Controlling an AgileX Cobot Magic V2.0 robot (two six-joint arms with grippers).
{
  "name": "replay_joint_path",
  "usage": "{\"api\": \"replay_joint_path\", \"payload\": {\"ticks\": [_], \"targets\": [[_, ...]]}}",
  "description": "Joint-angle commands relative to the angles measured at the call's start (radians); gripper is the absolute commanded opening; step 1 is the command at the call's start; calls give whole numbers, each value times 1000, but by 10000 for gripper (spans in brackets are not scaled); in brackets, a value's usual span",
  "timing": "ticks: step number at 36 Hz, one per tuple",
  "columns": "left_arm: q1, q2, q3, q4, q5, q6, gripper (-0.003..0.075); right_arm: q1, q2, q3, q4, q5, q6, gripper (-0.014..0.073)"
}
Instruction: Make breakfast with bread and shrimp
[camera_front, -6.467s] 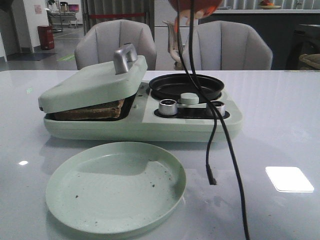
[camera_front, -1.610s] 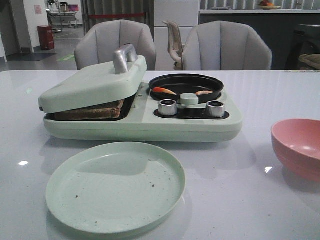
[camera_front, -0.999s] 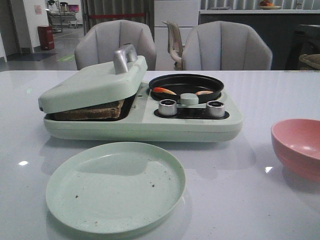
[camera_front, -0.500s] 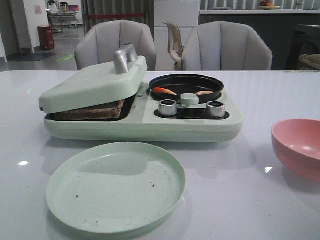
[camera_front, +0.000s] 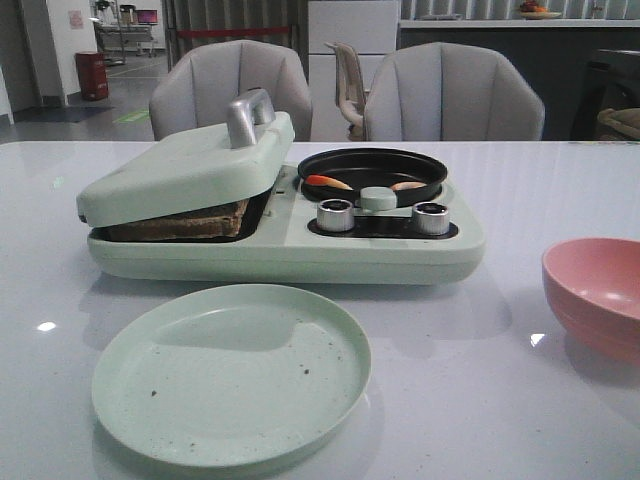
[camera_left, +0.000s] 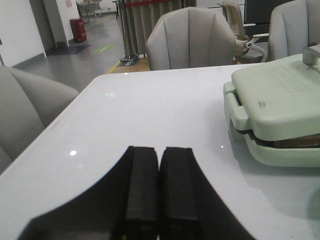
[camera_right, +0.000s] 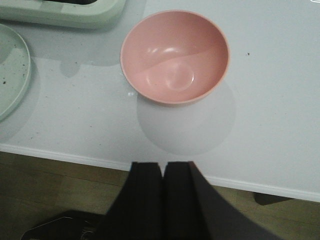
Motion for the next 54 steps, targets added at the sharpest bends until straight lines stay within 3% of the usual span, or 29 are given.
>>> {"api": "replay_joint_path", "payload": {"ticks": [1,7,41,54], "targets": [[-13,-22,24,53,-146,-115,101,-2,2,-27,4,-68,-9,34],[-35,-22,113,53,-314,-115,101,-2,2,-27,4,-67,-9,34],[-53,-22,111,43,-332,-103,101,-2,2,-27,4,-61,-9,34],[-123,-22,111,43,-332,-103,101,-2,2,-27,4,-61,-9,34]]}}
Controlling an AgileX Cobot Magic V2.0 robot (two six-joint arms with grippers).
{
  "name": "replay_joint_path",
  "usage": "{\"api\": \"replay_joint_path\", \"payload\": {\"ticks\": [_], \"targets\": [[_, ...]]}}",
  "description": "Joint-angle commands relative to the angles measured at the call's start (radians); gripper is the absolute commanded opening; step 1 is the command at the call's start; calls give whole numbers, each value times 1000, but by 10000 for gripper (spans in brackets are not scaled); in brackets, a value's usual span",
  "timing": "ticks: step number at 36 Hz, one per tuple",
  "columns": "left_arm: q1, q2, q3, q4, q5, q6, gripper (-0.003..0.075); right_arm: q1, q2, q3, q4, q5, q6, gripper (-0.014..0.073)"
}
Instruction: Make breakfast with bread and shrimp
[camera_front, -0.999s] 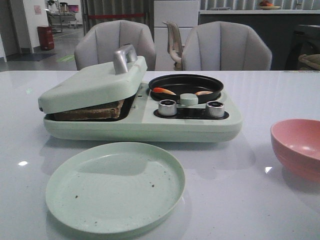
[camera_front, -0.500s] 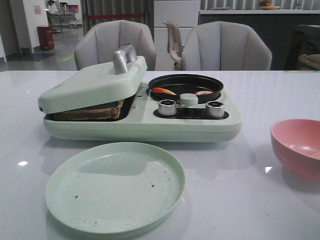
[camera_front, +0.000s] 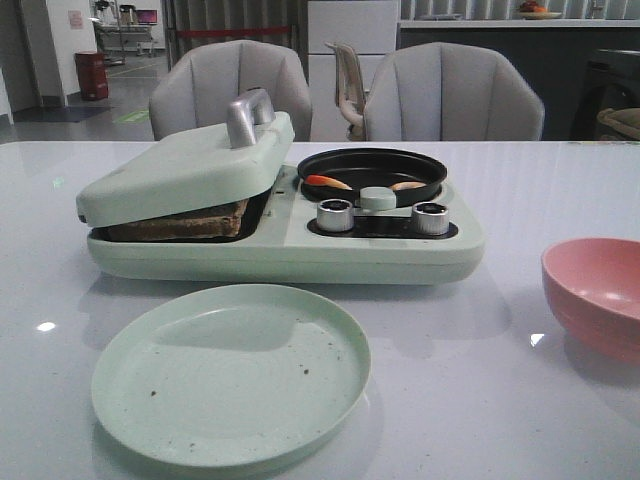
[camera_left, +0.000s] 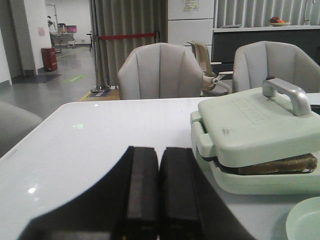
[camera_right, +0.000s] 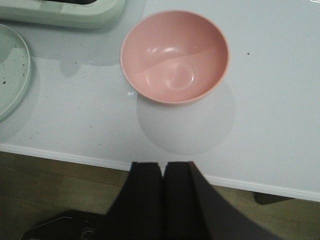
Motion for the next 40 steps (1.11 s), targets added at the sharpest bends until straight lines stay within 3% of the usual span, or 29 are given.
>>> {"api": "replay_joint_path", "payload": {"ticks": [1,32,40], "targets": [[-15,-22,6,-6,-95,-4,101,-2,2,-27,4,-61,-9,34],[-15,-22,6,-6,-95,-4,101,-8,-30,-26,-21,-62,-15,34],[-15,-22,6,-6,-95,-4,101,-71,-183,85,-45,-308,-71,34]]}}
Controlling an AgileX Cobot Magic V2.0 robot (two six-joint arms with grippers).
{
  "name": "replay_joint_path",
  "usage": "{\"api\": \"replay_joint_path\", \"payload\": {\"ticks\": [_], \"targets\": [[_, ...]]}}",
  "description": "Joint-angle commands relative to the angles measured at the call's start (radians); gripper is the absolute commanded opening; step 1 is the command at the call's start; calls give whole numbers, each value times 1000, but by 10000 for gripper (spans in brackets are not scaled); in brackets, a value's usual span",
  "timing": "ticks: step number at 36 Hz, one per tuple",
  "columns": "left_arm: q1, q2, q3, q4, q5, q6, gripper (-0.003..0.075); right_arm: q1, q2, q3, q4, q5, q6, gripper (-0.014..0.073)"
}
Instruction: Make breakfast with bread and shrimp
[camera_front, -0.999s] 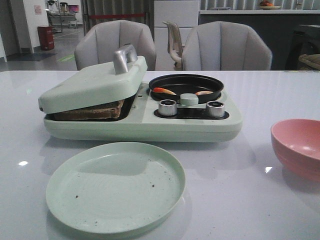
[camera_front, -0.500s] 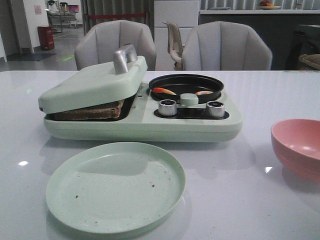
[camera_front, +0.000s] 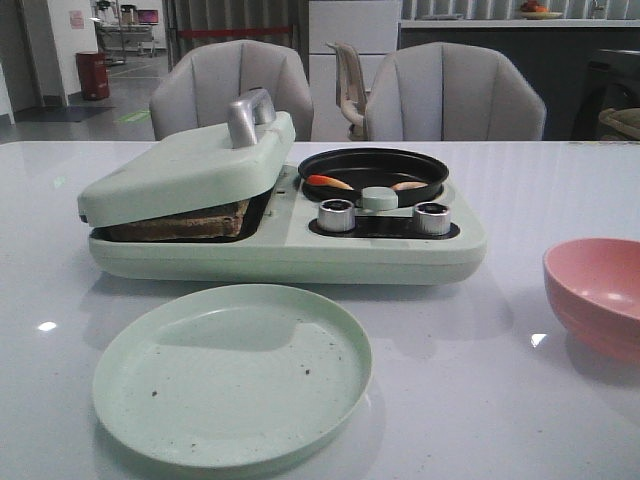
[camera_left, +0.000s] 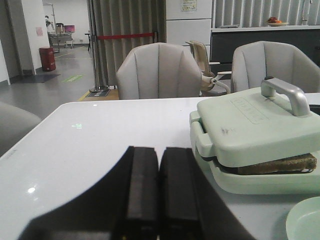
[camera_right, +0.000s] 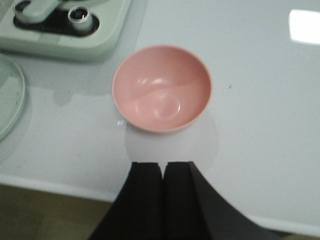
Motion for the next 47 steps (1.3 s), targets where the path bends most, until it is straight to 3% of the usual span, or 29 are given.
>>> {"api": "replay_joint_path", "payload": {"ticks": [1,9,23,47], "targets": [[-6,-22,6,-6,-94,-4,101,-34,-68,53,-14,-229,-30,34],[-6,-22,6,-6,-94,-4,101,-59,-224,263,10,-538,-29,34],[-6,-22,6,-6,-94,-4,101,-60,-406,571,39,-860,-29,34],[-6,-20,6,-6,-94,-4,101,-58,-406,566,40,-941,-29,34]]}}
